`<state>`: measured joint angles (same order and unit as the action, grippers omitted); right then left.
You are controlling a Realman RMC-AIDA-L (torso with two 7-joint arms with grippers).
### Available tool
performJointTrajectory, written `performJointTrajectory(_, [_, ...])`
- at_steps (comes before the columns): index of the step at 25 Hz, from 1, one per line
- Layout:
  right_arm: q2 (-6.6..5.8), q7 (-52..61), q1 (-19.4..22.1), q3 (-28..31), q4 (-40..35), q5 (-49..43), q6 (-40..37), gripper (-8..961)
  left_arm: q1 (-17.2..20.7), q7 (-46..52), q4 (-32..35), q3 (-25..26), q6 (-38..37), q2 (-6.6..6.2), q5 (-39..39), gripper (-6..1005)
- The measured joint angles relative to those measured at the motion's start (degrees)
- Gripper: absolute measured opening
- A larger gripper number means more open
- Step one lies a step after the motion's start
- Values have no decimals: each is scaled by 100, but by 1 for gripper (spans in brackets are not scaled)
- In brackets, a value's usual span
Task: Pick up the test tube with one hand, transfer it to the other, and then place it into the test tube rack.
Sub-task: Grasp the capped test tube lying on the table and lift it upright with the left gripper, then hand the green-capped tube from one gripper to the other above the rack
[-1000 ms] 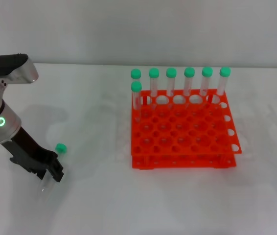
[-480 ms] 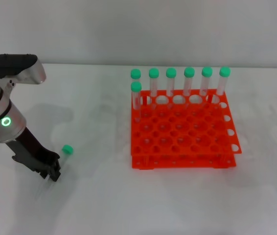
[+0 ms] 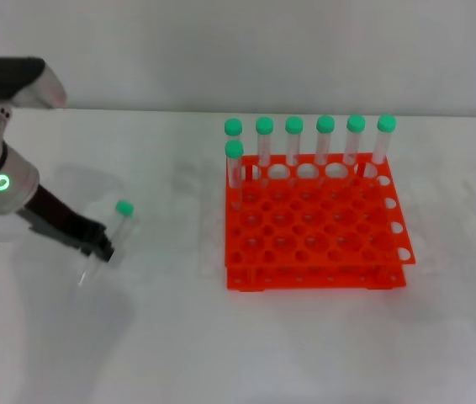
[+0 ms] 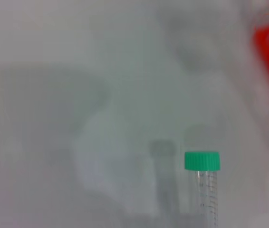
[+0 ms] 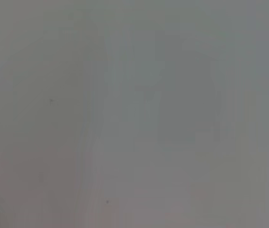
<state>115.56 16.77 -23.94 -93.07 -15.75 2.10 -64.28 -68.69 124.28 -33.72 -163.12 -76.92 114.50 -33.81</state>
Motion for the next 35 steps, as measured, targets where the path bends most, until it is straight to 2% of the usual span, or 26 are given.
performJointTrajectory(7, [-23,6,20,-92,-26,-79,-17,826,224,-1503,-468,-1,-378,36,1731,204])
performJointTrajectory(11, [-64,65,122,-224,-90,-355,-272,826,466,-2627,-861,-1,-1026,180,2831,206])
performJointTrajectory(15, [-194,390,319,-229,-371,-1124,-535,826,769,-3421,-1097,-1,-1787,248,3556,209])
performJointTrajectory(19, [-309,761,515,-223,-842,-2010,-742,825,1122,-4198,-1122,-1,-2693,261,4043,211])
performJointTrajectory(20, [-309,761,515,-223,-842,-2010,-742,825,1188,-4384,-1128,-1,-2886,269,4113,211])
performJointTrajectory(21, [-407,1312,606,-203,-1231,-2667,-752,825,1232,-4542,-1131,-1,-3031,279,4125,212])
performJointTrajectory(23, [-449,1674,620,-194,-1424,-3013,-732,825,1343,-4995,-1142,-1,-3366,310,4125,213])
performJointTrajectory(28, [-569,2973,461,-179,-1716,-3862,-687,824,1432,-5658,-1270,-5,-3651,385,4042,215])
performJointTrajectory(35, [-769,4875,106,-168,-1680,-4548,-709,811,1079,-5817,-1281,-10,-3494,403,3318,219])
